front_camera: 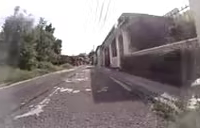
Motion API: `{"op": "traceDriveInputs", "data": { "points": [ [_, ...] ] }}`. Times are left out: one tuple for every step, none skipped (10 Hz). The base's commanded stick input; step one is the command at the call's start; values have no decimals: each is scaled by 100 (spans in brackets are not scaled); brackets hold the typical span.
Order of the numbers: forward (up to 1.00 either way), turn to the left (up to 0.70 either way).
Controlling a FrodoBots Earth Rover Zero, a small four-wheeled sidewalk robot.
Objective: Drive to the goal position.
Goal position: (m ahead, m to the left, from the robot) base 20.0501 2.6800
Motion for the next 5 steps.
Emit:
{"op": "traceDriveInputs", "data": {
  "points": [
    [85,19],
    [85,10],
    [85,6],
    [85,2],
    [85,0]
  ]
}}
